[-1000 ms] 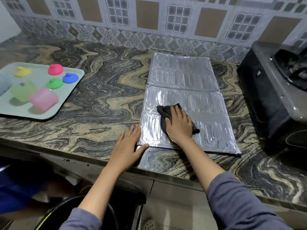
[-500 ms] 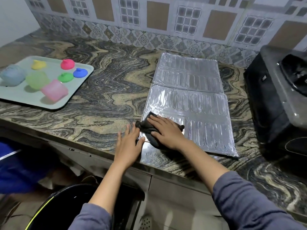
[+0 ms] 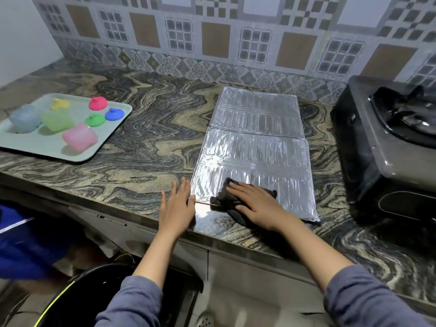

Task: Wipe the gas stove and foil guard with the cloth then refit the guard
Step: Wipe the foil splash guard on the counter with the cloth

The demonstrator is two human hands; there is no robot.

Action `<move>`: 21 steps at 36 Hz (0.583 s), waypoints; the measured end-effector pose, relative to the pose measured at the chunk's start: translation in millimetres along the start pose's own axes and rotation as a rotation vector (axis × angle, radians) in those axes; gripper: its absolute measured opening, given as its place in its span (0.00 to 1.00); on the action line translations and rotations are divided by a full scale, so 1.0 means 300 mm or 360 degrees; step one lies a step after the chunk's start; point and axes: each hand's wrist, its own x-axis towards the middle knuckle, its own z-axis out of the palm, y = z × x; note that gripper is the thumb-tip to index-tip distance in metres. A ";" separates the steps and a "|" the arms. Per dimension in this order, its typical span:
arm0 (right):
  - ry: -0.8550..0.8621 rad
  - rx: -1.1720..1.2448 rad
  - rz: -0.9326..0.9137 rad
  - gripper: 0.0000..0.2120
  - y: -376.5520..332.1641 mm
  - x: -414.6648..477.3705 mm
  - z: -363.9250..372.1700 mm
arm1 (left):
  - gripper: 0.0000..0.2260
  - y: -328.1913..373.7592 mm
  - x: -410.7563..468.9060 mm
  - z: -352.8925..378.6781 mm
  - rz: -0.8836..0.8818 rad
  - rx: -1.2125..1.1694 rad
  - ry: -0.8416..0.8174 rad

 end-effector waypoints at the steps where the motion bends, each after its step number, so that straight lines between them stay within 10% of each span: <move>1: 0.0017 0.0001 0.0039 0.25 0.008 -0.024 0.002 | 0.23 -0.001 -0.001 0.002 0.0006 0.0023 0.0005; 21: 0.0478 0.0299 0.0854 0.25 0.023 -0.220 0.028 | 0.22 -0.013 -0.007 0.028 0.0072 0.0135 0.0138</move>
